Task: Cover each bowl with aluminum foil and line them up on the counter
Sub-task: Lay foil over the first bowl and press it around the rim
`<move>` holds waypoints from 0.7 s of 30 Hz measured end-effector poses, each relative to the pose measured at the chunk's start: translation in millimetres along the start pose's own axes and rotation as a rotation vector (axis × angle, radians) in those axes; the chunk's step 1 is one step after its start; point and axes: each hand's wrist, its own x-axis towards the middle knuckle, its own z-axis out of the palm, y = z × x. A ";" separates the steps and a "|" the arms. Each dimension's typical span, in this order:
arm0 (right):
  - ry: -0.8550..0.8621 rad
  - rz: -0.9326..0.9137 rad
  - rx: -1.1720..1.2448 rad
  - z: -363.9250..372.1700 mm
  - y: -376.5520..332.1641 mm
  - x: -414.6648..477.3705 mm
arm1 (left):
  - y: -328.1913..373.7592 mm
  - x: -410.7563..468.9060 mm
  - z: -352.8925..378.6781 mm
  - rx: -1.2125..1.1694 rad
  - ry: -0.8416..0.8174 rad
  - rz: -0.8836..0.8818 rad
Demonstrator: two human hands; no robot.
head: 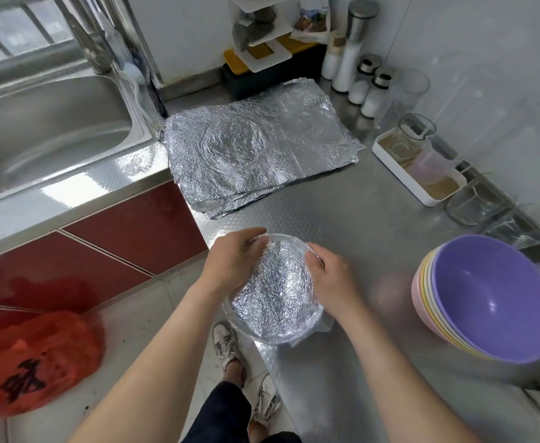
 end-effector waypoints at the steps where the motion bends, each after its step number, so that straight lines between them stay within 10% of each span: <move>1: -0.001 -0.002 -0.012 0.7 -0.3 1.1 | -2.4 0.1 1.0 -0.032 0.019 -0.005; 21: 0.042 0.123 0.505 -2.0 0.1 -7.2 | -16.4 -20.6 20.7 -0.361 0.269 -0.196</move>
